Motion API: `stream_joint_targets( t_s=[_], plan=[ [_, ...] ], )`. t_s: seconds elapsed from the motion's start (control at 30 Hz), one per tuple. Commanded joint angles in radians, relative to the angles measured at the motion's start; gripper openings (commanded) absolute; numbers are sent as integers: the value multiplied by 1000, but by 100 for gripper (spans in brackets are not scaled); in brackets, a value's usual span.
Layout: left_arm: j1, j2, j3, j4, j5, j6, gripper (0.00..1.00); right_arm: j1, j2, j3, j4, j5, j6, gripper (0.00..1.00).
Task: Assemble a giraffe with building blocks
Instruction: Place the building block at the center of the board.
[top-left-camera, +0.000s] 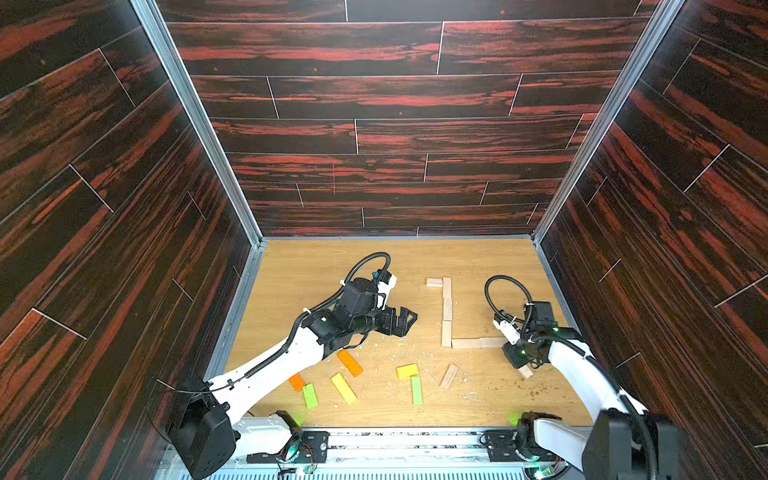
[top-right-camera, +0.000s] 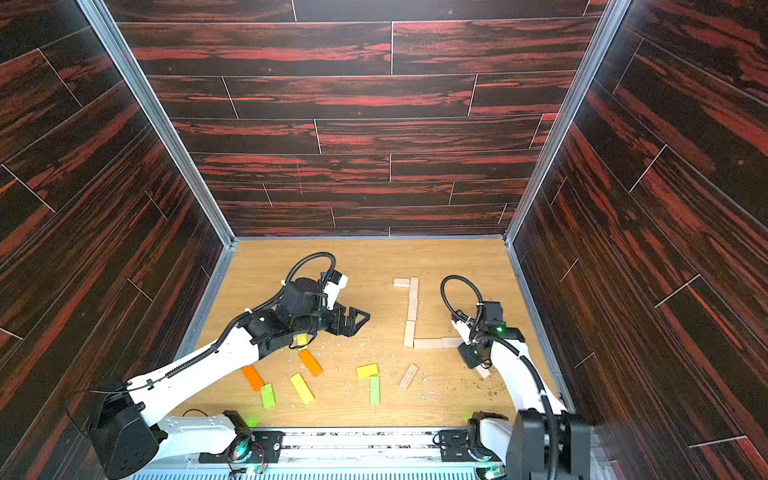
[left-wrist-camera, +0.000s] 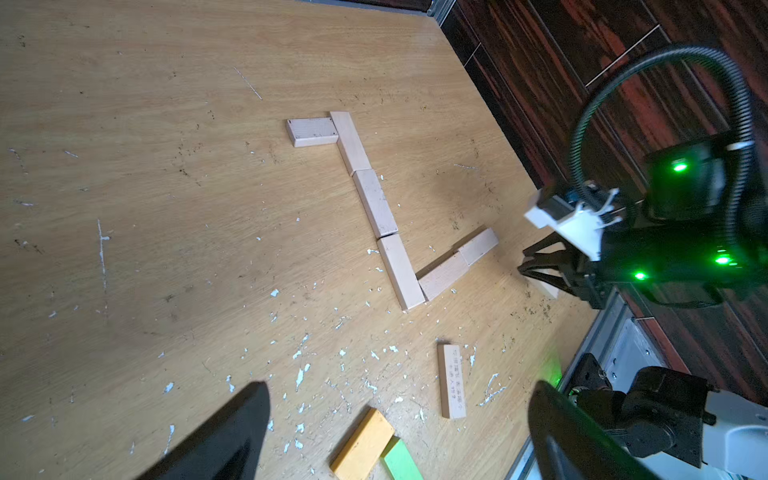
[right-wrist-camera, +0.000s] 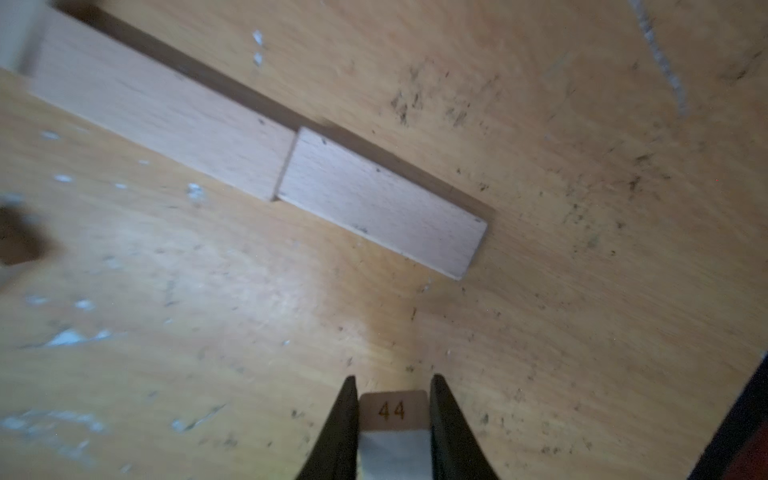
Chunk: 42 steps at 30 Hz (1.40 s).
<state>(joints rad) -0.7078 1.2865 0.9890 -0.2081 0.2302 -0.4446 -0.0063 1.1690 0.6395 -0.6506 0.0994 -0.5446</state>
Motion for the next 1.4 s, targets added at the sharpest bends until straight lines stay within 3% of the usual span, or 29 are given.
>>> stream_joint_targets(
  t_s=[0.0,0.2,0.3,0.6,0.67,1.07,1.37],
  plan=[
    [-2,-39,-11,17,-12,14,100,19,27,-37,54,28,-30,2],
    [-2,-42,-10,12,-20,18,100,34,68,-52,95,45,-25,7],
    [-3,-43,-9,12,-24,20,100,34,95,-42,90,43,-13,14],
    [-2,-47,-10,0,-53,18,100,40,126,-16,38,10,29,52],
    [-3,-49,-10,0,-53,18,100,47,113,-16,26,2,29,66],
    [-2,-52,-9,-3,-51,18,100,37,-97,-123,-59,105,-46,70],
    [-2,-71,-13,-5,-58,21,100,-7,7,-97,-9,48,-57,67]
  ],
)
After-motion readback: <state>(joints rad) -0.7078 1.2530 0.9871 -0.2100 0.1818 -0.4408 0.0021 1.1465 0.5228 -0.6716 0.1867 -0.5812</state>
